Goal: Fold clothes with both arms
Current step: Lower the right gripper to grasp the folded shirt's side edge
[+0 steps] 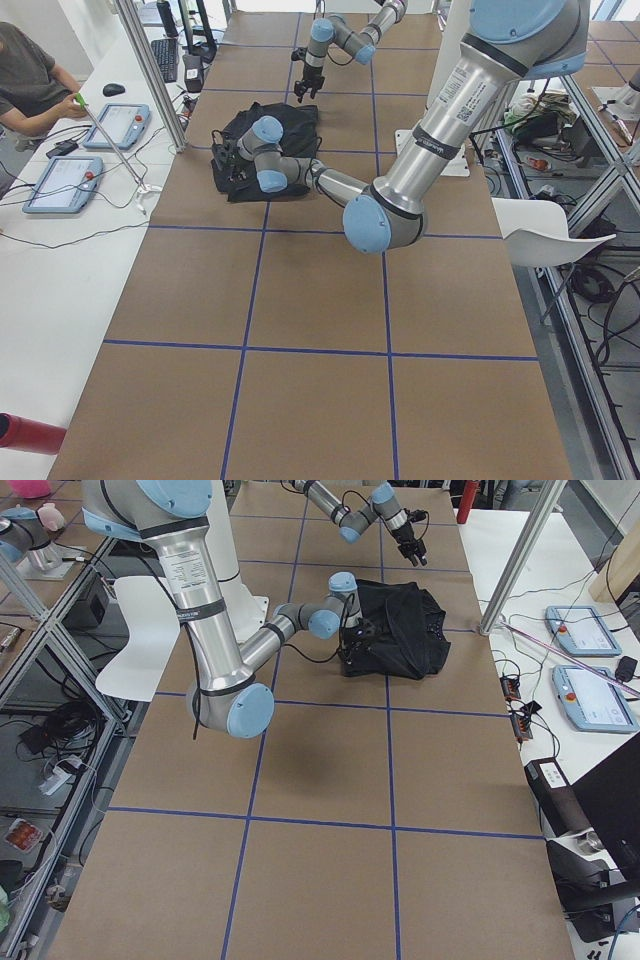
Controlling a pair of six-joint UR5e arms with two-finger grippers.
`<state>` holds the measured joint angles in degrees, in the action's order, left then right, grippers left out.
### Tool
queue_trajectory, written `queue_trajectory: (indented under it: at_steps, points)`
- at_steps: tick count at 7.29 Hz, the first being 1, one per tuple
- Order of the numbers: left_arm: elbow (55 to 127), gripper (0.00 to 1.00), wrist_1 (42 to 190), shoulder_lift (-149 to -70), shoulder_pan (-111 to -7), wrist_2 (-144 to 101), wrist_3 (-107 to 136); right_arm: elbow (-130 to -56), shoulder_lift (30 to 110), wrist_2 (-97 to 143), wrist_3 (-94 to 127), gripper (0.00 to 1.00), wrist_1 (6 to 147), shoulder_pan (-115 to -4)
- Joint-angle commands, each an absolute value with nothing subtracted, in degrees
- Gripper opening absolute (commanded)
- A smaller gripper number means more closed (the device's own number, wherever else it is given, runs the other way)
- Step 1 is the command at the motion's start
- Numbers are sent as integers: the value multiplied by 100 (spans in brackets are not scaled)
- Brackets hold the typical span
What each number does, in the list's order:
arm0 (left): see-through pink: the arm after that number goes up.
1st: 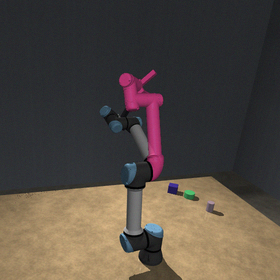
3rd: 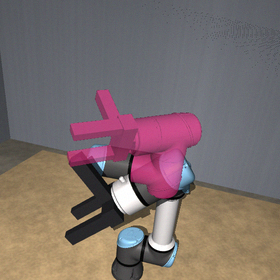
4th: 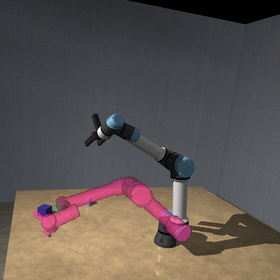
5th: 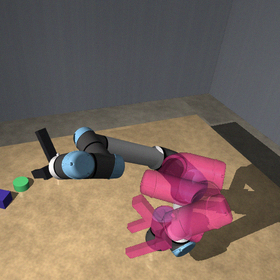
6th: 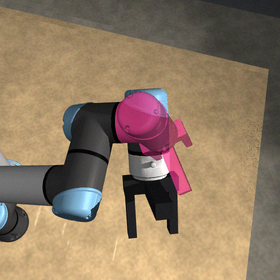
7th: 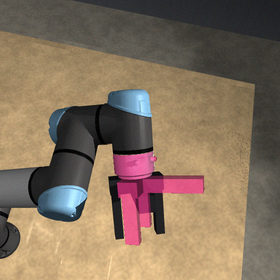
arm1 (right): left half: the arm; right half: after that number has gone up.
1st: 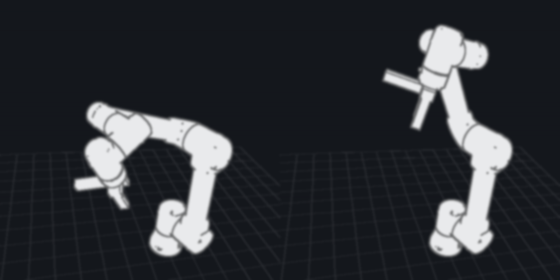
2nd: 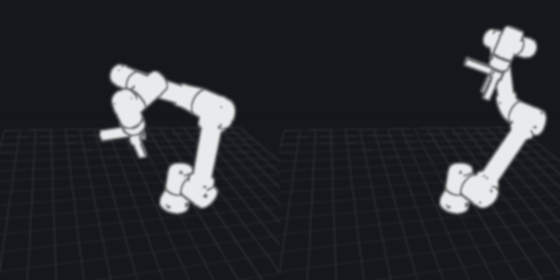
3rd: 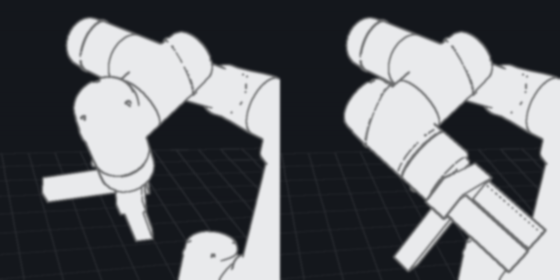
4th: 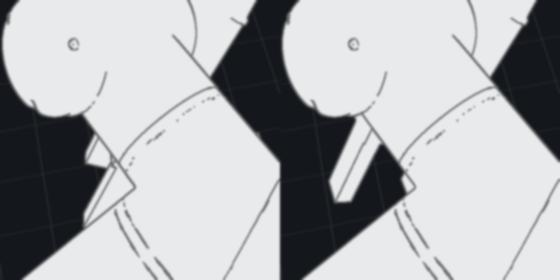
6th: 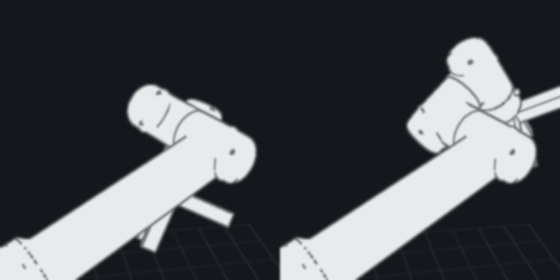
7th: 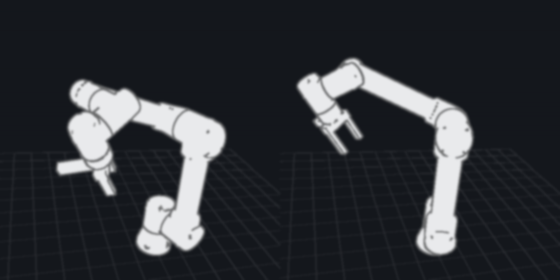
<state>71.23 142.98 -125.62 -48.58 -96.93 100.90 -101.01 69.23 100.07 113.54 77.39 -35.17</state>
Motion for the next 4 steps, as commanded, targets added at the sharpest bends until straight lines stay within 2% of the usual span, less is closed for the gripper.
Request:
queue_trajectory:
  at_steps: [1,4]
  points:
    - [7145,65,14282,-12560,-4860,-9677,10090,-10046,7260,10002,11443,71,7023,-3454]
    - [7365,65,14282,-12314,-4860,-9686,10090,-9924,7163,9949,11742,71,6979,-3226]
